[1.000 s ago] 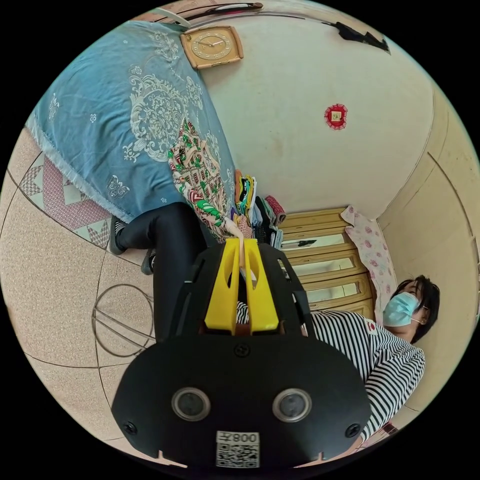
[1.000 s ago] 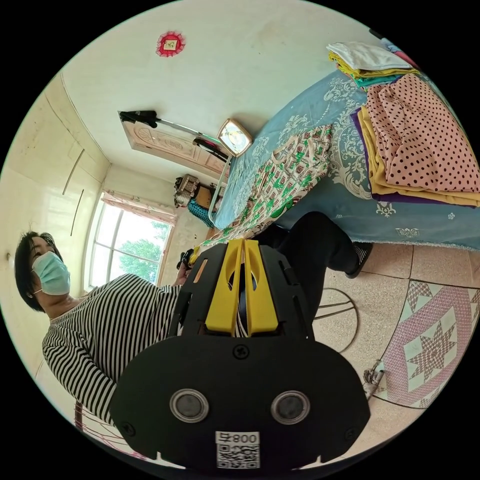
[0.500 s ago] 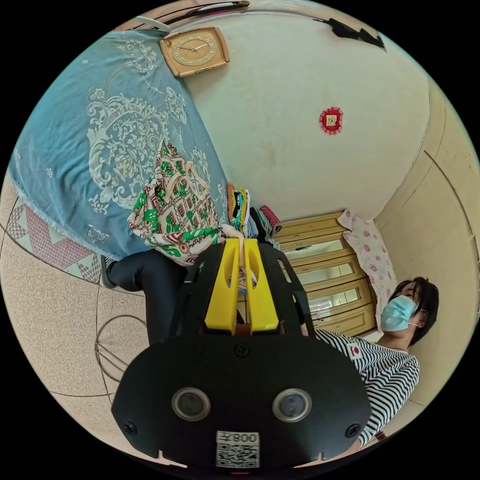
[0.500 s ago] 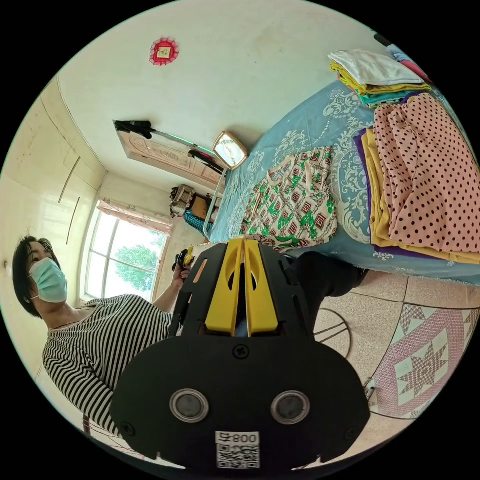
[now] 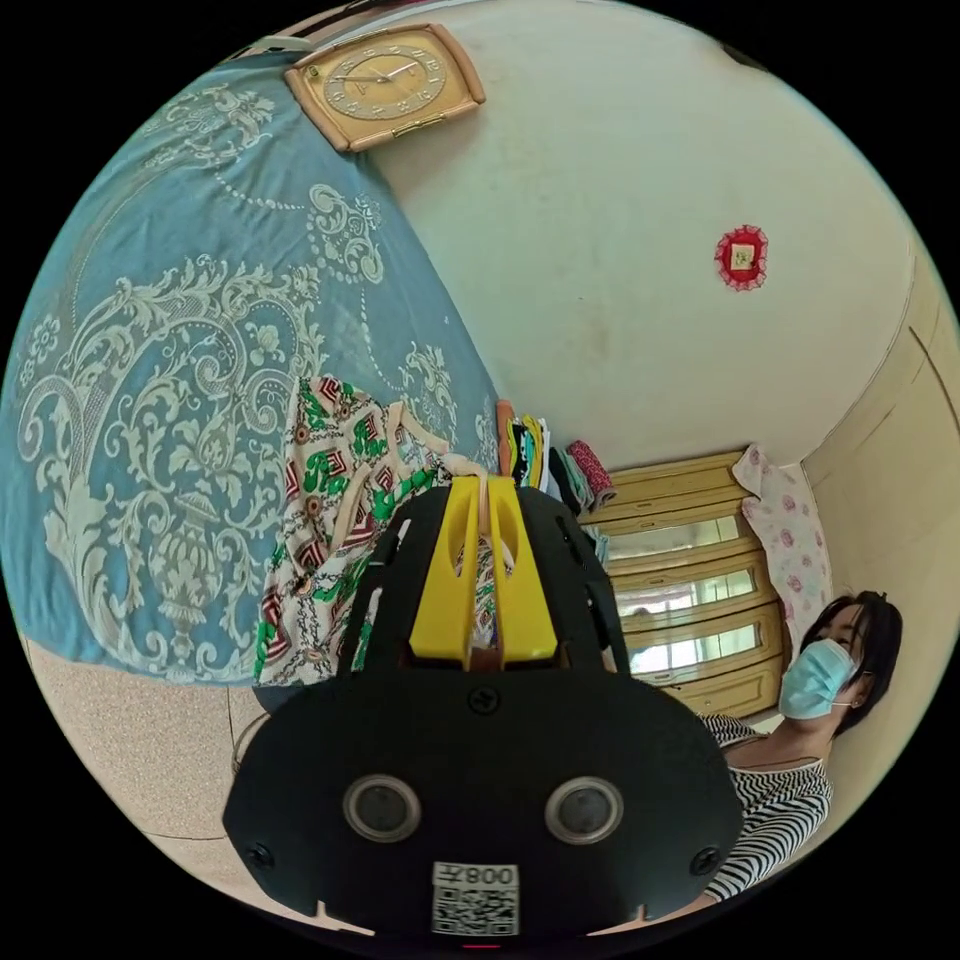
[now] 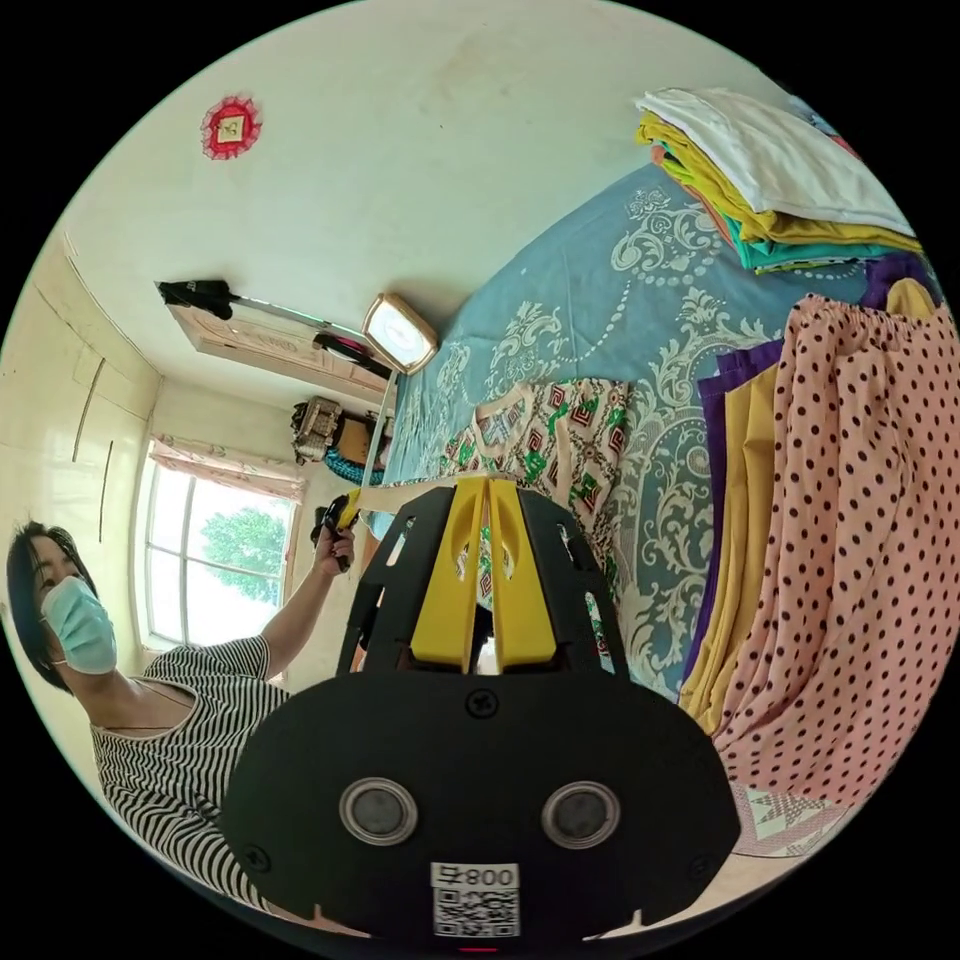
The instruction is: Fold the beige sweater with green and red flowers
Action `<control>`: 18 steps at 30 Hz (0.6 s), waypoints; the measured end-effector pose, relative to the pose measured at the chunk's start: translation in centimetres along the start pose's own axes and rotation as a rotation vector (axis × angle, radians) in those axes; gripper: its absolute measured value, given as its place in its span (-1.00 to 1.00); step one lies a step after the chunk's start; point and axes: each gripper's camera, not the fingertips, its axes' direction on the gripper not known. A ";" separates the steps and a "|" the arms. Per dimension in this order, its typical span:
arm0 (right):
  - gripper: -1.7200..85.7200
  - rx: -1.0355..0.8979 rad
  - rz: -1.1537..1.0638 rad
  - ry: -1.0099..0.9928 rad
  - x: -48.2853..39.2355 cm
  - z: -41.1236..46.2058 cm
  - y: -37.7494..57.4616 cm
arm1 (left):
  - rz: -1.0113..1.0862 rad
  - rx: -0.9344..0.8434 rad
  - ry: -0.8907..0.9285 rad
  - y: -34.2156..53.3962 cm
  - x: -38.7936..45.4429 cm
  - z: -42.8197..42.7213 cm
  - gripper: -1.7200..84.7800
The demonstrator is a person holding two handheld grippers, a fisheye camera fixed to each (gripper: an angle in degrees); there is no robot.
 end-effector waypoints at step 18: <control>-0.96 -0.131 0.110 0.091 4.6 10.5 -25.0 | -0.117 -0.011 -0.129 -19.3 -6.9 13.7 -0.92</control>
